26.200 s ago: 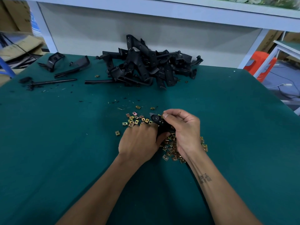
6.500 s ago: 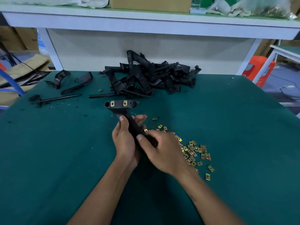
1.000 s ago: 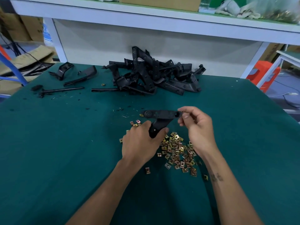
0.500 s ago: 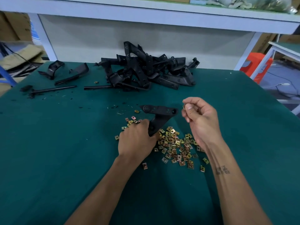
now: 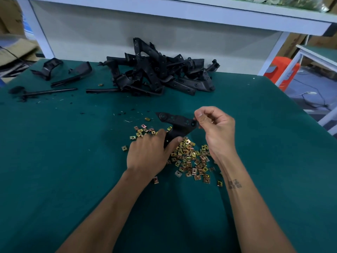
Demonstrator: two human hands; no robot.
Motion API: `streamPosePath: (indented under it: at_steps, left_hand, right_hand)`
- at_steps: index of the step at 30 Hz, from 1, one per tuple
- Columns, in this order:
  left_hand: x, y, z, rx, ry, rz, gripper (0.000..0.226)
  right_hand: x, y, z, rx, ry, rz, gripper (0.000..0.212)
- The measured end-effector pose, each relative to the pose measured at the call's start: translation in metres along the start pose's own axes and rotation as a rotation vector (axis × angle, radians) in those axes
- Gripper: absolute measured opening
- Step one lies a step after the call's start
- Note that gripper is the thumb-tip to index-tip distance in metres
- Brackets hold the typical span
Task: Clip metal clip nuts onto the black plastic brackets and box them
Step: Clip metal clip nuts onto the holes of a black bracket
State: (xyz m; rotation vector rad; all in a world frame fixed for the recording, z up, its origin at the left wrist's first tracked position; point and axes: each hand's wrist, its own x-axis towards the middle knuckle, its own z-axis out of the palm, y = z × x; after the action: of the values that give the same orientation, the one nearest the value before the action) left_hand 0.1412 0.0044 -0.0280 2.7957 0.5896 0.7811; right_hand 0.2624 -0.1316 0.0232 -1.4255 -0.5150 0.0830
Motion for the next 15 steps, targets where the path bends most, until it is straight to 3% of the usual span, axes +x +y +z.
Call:
streamPosePath:
  at_steps: [6,15]
  left_hand:
    - [-0.0002,0.0004,-0.0019,-0.033,0.000,0.008,0.056]
    - [0.0007,0.0007,0.0003,-0.034,-0.006,0.006,0.061]
  right_hand:
    - [0.0029,0.0007,-0.0018,0.091,0.006,0.024,0.018]
    - [-0.0011,-0.0032,-0.0027,0.070,-0.081,0.010,0.021]
